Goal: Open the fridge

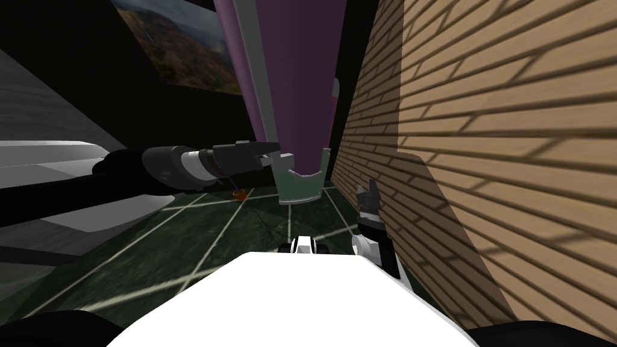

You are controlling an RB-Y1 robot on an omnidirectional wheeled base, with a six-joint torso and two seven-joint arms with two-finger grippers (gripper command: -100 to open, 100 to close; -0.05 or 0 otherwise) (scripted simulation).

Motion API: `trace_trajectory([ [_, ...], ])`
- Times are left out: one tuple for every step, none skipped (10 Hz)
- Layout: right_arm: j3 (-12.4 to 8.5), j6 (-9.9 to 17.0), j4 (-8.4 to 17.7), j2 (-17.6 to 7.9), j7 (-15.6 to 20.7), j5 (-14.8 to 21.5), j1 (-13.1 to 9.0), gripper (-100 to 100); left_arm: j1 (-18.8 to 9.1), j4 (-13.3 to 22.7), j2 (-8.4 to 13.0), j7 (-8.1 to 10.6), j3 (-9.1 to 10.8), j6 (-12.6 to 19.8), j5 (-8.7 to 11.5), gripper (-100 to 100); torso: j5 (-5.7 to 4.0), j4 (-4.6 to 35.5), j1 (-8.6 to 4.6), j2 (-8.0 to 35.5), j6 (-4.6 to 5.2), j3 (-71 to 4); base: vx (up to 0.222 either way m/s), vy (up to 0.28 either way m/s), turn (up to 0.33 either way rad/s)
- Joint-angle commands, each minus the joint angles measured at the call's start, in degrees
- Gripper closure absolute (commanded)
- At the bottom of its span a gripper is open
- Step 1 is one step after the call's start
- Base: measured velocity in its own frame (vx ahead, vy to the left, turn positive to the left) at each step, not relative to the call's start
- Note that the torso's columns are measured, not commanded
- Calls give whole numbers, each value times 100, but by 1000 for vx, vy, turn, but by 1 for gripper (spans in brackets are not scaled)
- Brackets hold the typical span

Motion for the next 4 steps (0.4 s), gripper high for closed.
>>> trace_trajectory([
  [0, 0, 0, 0, 0, 0, 0, 0, 0, 0, 0, 0, 0, 0, 0, 0, 0, 0, 2, -1, 0, -1, 0, 0, 0],
  [0, 0, 0, 0, 0, 0, 0, 0, 0, 0, 0, 0, 0, 0, 0, 0, 1, -1, 3, -2, 0, -1, 0, 0, 0],
  [0, 0, 0, 0, 0, 0, 0, 0, 0, 0, 0, 0, 0, 0, 0, 0, 1, -1, 3, -3, 0, -2, 0, 0, 0],
  [0, 0, 0, 0, 0, 0, 0, 0, 0, 0, 0, 0, 0, 0, 0, 0, 1, -1, 3, -3, 0, -2, 0, 0, 0],
])
